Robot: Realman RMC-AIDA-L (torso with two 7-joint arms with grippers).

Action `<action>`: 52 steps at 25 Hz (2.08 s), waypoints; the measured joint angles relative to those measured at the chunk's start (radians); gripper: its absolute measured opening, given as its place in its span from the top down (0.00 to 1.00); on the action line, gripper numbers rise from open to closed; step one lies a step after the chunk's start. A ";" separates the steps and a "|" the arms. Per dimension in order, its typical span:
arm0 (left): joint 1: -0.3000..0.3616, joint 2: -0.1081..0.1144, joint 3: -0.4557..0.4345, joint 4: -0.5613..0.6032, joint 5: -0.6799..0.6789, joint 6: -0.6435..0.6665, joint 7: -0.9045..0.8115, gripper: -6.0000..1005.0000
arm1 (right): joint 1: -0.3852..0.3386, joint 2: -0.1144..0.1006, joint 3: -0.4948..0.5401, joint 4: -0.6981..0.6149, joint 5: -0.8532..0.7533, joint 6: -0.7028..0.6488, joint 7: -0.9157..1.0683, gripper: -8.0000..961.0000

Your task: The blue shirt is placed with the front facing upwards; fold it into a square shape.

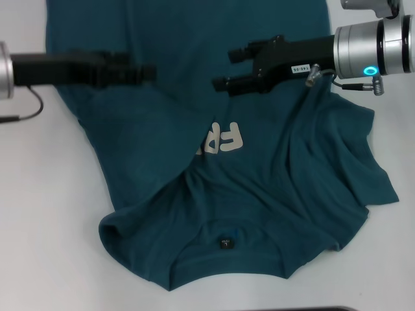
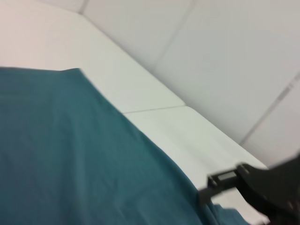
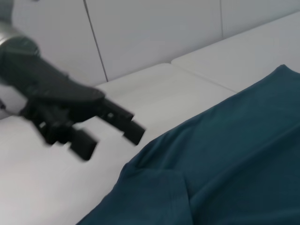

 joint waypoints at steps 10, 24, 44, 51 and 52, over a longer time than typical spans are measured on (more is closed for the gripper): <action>0.093 -0.007 -0.056 0.069 -0.004 0.136 0.325 0.10 | -0.001 0.003 0.039 0.002 0.000 0.000 0.021 0.16; 0.160 -0.041 -0.112 0.135 -0.001 0.273 0.715 0.10 | -0.009 0.004 0.073 0.009 0.000 -0.007 0.054 0.16; 0.182 -0.062 -0.121 0.137 -0.004 0.197 0.800 0.10 | -0.048 -0.044 0.067 -0.284 -0.043 -0.233 0.869 0.16; 0.168 -0.062 -0.141 0.136 -0.005 0.186 0.804 0.10 | -0.078 -0.108 0.206 -0.273 -0.254 -0.269 1.077 0.16; 0.166 -0.062 -0.141 0.136 -0.005 0.182 0.804 0.10 | -0.078 -0.108 0.206 -0.273 -0.254 -0.269 1.077 0.16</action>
